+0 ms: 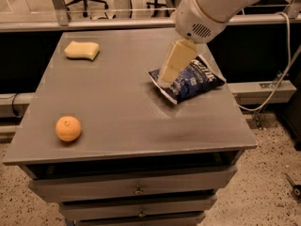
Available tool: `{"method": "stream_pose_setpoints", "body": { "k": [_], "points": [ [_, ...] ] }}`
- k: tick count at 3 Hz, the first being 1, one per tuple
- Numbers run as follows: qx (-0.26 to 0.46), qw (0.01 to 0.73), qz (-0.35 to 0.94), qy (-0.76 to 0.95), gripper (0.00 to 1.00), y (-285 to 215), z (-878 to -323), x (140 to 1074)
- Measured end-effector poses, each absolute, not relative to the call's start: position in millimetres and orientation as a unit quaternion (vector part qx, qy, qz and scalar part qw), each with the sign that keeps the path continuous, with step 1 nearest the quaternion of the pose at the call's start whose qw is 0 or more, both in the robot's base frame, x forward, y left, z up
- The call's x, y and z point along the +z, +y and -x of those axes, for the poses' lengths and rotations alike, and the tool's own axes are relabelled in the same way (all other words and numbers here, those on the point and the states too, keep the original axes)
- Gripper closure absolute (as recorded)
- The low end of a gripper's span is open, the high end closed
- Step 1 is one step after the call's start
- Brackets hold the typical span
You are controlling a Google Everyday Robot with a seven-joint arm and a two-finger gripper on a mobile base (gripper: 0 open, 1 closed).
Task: Move sponge near blue chip bag
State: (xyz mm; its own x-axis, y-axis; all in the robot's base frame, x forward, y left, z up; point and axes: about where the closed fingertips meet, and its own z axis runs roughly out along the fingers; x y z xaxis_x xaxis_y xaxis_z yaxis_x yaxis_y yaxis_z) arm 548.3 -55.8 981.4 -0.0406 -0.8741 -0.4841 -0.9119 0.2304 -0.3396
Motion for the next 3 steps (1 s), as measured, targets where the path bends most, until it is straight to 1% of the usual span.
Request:
{"method": "stream_pose_setpoints", "body": {
  "k": [1, 2, 3],
  "points": [
    [0.043, 0.328, 0.613, 0.717, 0.00, -42, -560, 980],
    [0.065, 0.354, 0.606, 0.710, 0.00, -6, -591, 972],
    [0.095, 0.380, 0.596, 0.701, 0.00, 49, -638, 953]
  ]
}}
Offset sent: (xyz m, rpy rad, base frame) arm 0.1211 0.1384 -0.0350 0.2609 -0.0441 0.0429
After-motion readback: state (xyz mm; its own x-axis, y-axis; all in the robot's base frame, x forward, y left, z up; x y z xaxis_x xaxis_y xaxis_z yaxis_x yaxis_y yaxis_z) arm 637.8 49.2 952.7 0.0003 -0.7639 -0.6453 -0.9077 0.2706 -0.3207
